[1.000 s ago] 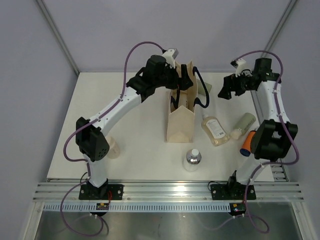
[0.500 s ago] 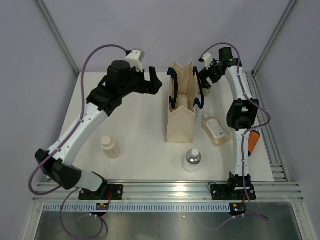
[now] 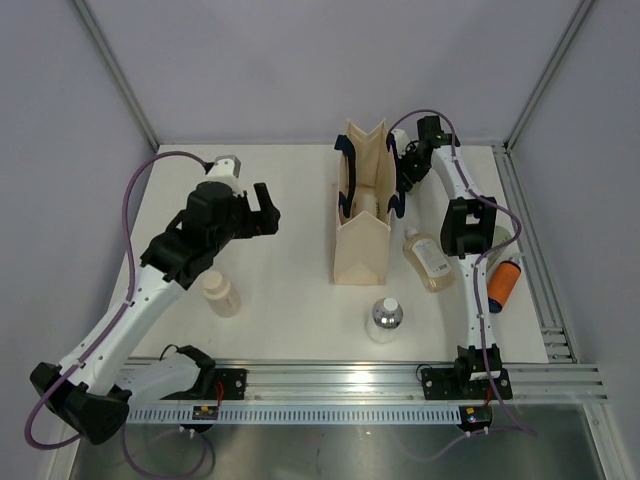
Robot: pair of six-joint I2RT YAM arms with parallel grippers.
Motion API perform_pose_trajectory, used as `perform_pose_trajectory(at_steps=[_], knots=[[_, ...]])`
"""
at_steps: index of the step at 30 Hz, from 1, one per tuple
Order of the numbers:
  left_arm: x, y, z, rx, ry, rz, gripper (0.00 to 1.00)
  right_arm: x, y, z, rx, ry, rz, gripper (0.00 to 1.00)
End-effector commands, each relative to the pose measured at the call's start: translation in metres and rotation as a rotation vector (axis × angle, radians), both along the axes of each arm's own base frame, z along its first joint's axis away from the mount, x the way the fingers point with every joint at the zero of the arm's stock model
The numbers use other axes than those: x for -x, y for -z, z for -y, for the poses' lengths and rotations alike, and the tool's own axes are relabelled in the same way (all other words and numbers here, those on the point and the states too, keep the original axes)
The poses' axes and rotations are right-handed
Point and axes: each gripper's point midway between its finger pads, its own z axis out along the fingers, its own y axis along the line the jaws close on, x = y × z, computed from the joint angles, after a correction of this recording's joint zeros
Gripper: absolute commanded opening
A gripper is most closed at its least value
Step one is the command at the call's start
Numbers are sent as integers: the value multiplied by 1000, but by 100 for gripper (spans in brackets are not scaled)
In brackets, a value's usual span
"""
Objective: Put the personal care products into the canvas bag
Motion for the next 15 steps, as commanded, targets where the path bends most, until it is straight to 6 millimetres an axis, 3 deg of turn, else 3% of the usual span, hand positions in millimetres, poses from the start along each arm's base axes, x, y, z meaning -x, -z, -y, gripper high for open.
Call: perform_pose_trajectory(at_steps=[1,3,6,8,10,12,13,15], knots=[[-2,14,-26,24,-208,-65,99,13,-16,11,64,2,-12,27],[5,26,-41,-5,-287,-112,99,18,-37,13,24,19,-16,20],[14,31,-46,20,-320,-136,99,29,-67,21,-69,112,-43,11],[23,30,-52,40,-339,-135,99,43,-92,22,-211,224,-95,7],[29,31,-58,58,-366,-131,99,54,-113,36,-393,301,-147,1],[41,34,-68,68,-397,-124,99,75,-140,38,-602,368,-218,0],[45,34,-72,82,-417,-122,99,76,-153,38,-677,393,-209,0],[56,36,-83,94,-451,-111,99,105,-174,29,-806,375,-246,0]])
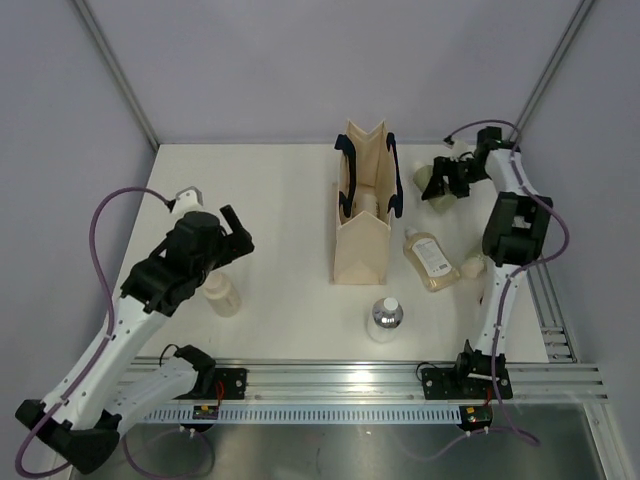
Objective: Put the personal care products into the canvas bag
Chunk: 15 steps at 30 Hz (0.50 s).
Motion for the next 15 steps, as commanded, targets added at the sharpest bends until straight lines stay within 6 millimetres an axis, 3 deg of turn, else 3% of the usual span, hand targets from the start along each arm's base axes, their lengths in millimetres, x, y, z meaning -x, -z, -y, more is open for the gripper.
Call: perform_pose_trajectory(at_steps=[1,3,7,8,10,13,14,15], knots=[[13,-7,-26,39,-139,53,99,14,-145,-16,-364,95,192,0],[22,-5,-35,32,-171,51,99,39,-170,-25,-425,89,213,0],[38,-6,-51,29,-208,66,99,59,-231,-34,-500,131,321,0],[43,-3,-55,13,-219,53,99,70,-261,-39,-505,119,389,0],[49,4,-60,6,-230,42,99,80,-294,-50,-503,95,458,0],[56,17,-64,-8,-233,16,99,108,-334,-92,-460,32,535,0],[57,19,-65,-8,-237,13,99,112,-336,-119,-428,29,543,0],[58,21,-65,3,-247,14,99,114,-338,-130,-409,42,552,0]])
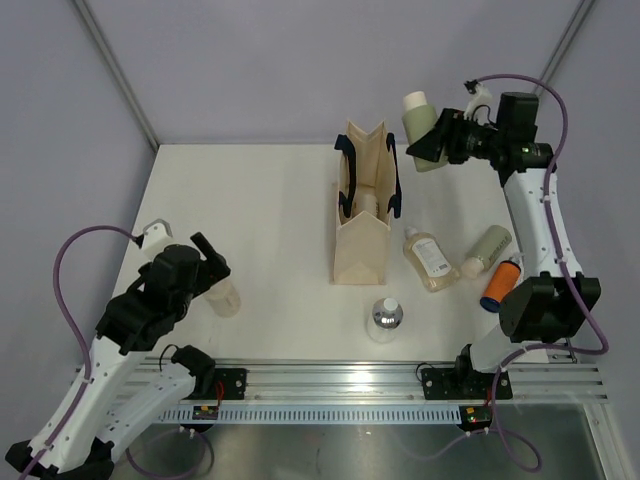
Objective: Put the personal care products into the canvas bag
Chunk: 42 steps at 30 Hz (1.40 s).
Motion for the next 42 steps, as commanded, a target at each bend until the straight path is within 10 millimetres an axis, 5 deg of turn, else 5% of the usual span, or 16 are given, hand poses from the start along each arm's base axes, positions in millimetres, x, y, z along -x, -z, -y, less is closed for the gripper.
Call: perform_pose_trajectory(at_steps=[1,2,4,7,11,15,19,25,26,30,36,42], knots=[[2,7,-11,-1,-70,11,99,28,-73,-65,-8,-36,179,0],[4,11,-11,4,-64,13,99,19,-75,-65,22,68,191,0],[4,13,-9,14,-53,24,99,20,-78,-95,-2,102,187,0],[7,21,-10,19,-52,19,99,3,-61,-117,13,202,131,0],[13,30,-12,13,-55,-4,99,-13,-27,-120,33,326,43,2],[18,35,-14,14,-60,-18,99,-8,-8,-112,46,374,2,5],[20,46,-16,20,-79,-29,99,5,27,-117,81,303,-39,35],[14,58,-18,32,-123,-15,99,10,76,-135,189,191,-85,92],[14,63,-17,28,-120,-22,99,10,76,-137,195,168,-78,99],[1,77,-8,5,-72,-18,99,15,59,-144,279,4,32,99],[-19,100,10,-70,51,-35,99,64,27,-158,294,-345,235,99],[-40,106,10,-155,49,-33,99,99,2,-152,290,-454,350,100]])
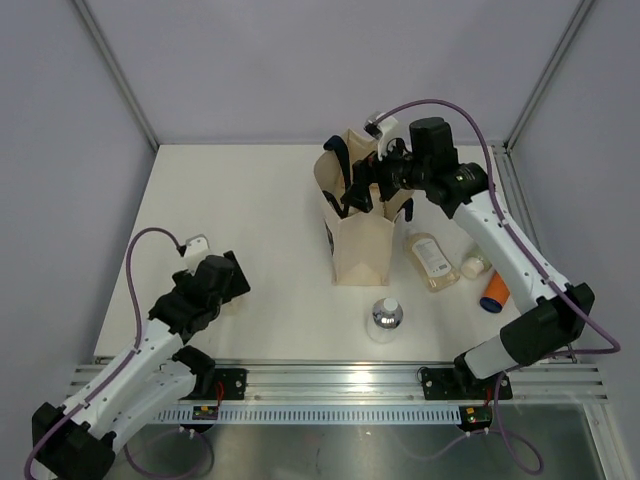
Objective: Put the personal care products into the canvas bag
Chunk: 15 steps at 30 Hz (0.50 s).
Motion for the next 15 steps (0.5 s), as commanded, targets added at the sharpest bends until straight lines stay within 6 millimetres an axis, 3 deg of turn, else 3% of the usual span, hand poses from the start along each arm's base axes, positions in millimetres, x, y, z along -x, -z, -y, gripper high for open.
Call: perform_pose_trajectory(at_steps=[1,7,12,15], knots=[[-28,-10,3,-36,-6,83,99,31,-28,-1,-12,-143,118,100],[-37,4,3,-68,-31,54,95,38,-44,15,-42,-134,147,100],[-43,15,2,-99,-53,12,89,34,-64,47,-84,-69,175,100],[-48,21,4,-110,-56,1,82,39,-66,58,-102,-51,175,99]])
